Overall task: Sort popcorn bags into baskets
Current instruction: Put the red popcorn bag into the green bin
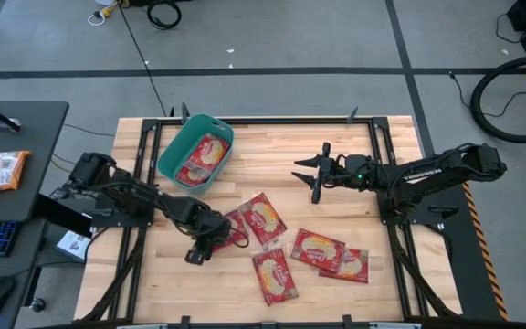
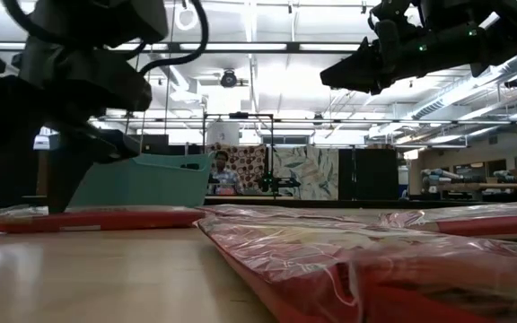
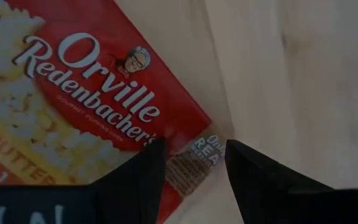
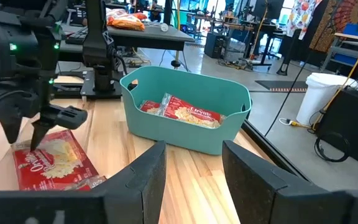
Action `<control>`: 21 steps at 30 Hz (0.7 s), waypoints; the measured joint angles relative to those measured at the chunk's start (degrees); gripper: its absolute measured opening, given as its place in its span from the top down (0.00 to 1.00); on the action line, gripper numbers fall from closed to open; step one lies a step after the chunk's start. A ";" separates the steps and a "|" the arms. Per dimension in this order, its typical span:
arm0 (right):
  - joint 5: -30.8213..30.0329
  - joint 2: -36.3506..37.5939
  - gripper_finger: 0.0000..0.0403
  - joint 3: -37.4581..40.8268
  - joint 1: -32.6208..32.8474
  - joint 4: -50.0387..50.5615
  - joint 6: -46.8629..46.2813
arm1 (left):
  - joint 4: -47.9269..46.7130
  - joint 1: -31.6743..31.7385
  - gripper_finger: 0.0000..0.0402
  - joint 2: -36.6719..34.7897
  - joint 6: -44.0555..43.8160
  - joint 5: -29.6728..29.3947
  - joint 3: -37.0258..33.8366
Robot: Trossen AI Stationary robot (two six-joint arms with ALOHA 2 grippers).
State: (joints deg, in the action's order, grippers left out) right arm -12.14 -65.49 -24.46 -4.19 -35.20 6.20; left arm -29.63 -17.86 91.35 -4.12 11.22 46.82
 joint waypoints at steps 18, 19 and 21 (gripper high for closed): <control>0.26 0.00 0.60 0.01 0.11 -0.69 0.39 | 17.99 0.74 0.57 1.60 18.27 -34.37 0.93; 0.26 0.00 0.60 0.01 0.11 -0.67 0.39 | 16.81 0.52 0.57 1.58 18.49 -33.80 1.30; 0.27 0.00 0.60 0.01 0.11 -0.65 0.39 | 13.61 0.03 0.57 1.58 19.75 -33.45 1.96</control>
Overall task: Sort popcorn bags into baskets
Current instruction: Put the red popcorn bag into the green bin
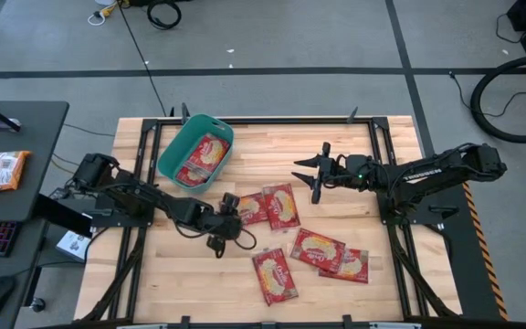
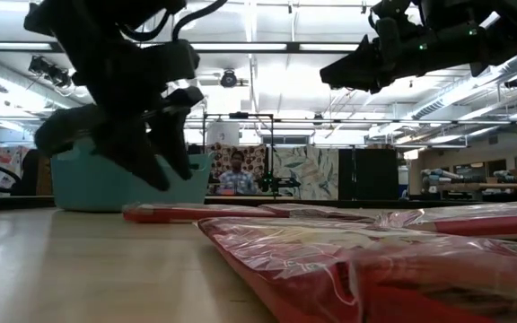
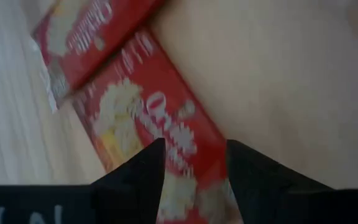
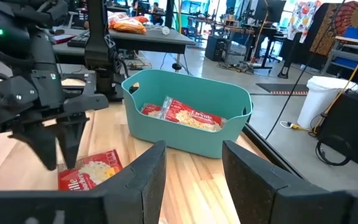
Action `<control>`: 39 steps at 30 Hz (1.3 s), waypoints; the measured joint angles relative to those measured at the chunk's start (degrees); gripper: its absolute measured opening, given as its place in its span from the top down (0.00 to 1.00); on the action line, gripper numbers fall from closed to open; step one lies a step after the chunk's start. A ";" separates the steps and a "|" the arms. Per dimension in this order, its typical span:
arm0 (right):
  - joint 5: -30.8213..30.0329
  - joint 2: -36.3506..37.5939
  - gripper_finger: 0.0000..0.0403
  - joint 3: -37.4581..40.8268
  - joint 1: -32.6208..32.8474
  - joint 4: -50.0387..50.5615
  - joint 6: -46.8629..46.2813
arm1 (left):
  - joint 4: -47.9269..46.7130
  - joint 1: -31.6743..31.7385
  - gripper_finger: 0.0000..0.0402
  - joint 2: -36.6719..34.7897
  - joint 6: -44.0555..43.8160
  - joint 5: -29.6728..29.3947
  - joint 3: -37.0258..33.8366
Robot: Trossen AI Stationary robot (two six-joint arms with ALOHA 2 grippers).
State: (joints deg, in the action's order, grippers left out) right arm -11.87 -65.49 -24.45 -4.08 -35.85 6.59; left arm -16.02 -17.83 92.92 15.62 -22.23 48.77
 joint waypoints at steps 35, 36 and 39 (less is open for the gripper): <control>0.12 0.00 0.60 0.00 0.00 0.12 -0.42 | -6.04 -5.84 0.64 0.09 19.16 -5.55 -3.86; 0.12 0.00 0.60 0.00 0.00 0.12 -0.40 | -6.04 -5.75 0.65 0.09 19.10 -5.31 -3.85; 0.12 0.00 0.60 0.00 0.00 0.12 -0.42 | -6.00 -5.07 0.68 0.10 18.41 -4.53 -3.86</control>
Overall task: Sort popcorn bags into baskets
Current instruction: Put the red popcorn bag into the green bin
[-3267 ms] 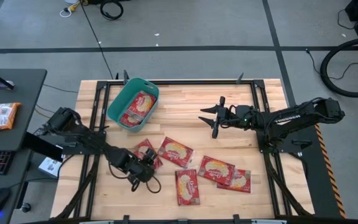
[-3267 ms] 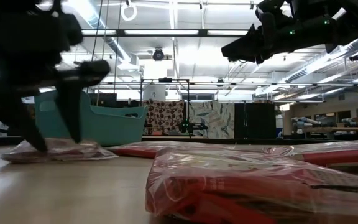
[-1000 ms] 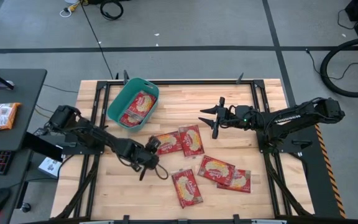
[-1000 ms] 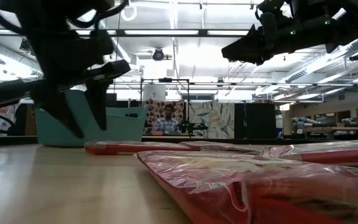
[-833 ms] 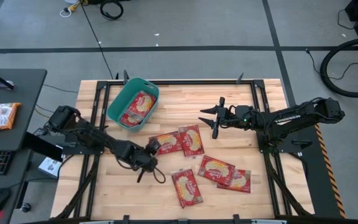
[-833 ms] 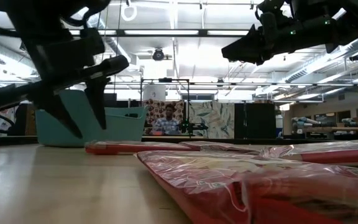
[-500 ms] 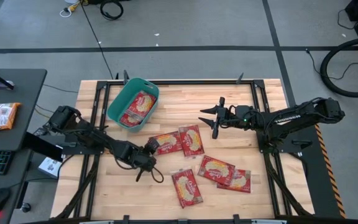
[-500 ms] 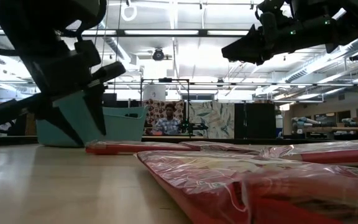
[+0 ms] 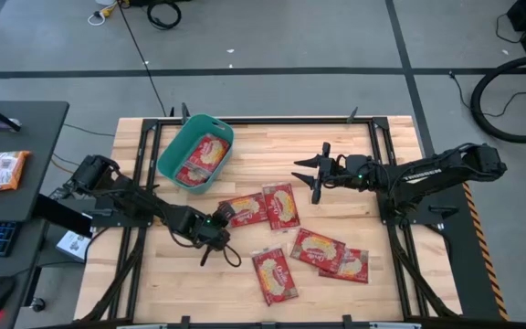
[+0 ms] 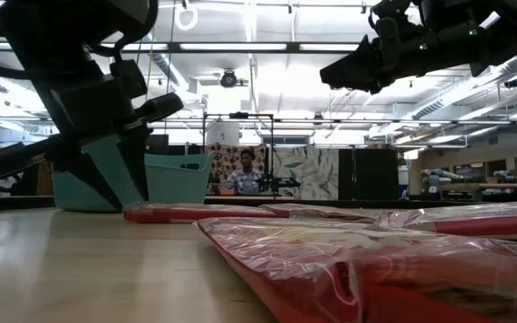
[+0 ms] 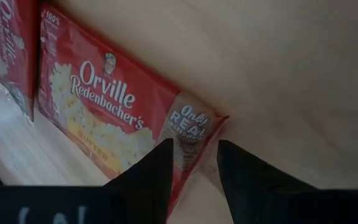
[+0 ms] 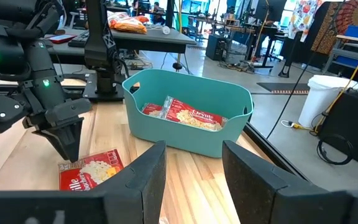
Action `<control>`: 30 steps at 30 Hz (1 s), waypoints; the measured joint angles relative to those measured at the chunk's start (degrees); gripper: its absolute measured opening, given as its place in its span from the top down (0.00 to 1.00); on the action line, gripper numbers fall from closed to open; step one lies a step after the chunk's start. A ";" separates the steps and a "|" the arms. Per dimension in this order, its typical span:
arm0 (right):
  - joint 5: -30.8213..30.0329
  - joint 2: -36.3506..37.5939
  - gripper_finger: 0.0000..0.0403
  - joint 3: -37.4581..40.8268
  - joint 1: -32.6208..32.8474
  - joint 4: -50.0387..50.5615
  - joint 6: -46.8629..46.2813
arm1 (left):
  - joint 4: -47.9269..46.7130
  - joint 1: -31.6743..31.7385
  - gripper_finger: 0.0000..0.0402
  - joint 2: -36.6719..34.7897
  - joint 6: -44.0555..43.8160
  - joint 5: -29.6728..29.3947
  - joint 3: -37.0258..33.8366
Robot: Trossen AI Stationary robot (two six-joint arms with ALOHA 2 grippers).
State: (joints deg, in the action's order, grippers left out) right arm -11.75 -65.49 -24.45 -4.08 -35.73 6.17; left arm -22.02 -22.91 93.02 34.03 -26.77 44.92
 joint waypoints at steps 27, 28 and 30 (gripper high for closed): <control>4.09 0.00 0.60 0.00 0.10 0.92 0.00 | -0.49 1.86 0.99 -0.56 -4.91 1.53 2.28; 5.04 0.00 0.60 0.00 0.33 1.13 -0.02 | -1.16 1.87 0.99 -0.57 -4.87 1.57 2.67; 5.43 -0.38 0.60 0.00 1.07 0.90 -0.01 | -2.84 1.89 0.99 -0.88 -4.92 1.80 2.99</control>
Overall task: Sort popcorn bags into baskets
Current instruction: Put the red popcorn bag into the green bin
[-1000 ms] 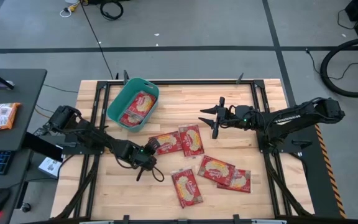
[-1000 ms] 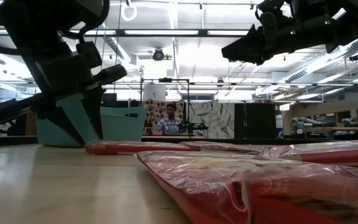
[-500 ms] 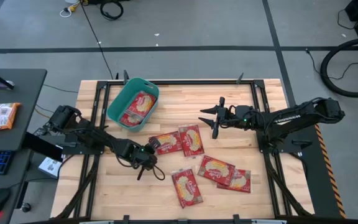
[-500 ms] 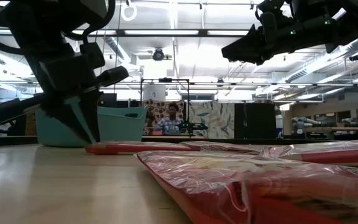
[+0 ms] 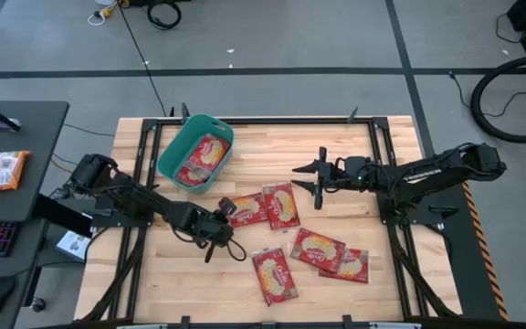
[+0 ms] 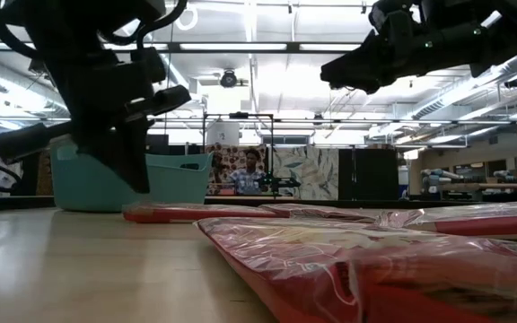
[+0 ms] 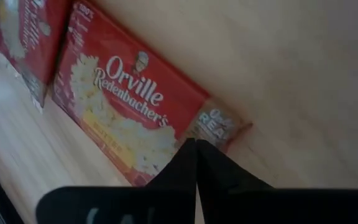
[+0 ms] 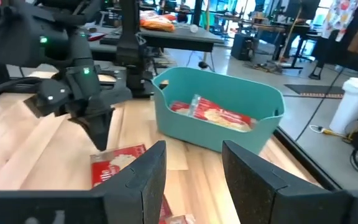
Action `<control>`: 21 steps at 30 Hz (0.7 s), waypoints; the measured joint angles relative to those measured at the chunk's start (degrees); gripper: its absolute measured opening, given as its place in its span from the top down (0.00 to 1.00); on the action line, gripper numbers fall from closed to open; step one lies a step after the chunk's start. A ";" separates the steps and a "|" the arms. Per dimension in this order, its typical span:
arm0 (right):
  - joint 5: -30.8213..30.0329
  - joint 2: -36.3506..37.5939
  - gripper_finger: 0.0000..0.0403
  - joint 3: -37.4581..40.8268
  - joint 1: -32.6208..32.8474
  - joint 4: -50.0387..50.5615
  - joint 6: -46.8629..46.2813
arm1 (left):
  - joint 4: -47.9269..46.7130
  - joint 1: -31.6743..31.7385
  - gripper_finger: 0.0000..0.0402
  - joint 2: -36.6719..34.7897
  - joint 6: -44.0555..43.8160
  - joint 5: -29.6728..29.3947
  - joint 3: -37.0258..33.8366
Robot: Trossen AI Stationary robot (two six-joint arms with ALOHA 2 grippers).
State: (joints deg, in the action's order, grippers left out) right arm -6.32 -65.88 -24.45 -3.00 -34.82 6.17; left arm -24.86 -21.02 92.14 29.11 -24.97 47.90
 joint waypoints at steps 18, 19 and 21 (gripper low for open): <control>0.41 -18.50 0.60 -8.21 1.00 -4.53 1.50 | -2.58 0.28 0.79 0.92 4.58 1.82 -1.18; 0.45 -19.56 0.60 -8.63 0.99 -4.49 1.51 | -2.53 0.31 0.79 0.92 4.58 1.17 -1.21; 1.74 -22.13 0.60 -9.92 1.00 -4.48 1.52 | -2.34 0.30 0.79 0.92 4.60 0.76 -1.21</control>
State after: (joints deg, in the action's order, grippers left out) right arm -4.58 -88.01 -34.36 -2.00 -39.30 7.68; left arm -27.20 -20.72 93.06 33.71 -24.21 46.70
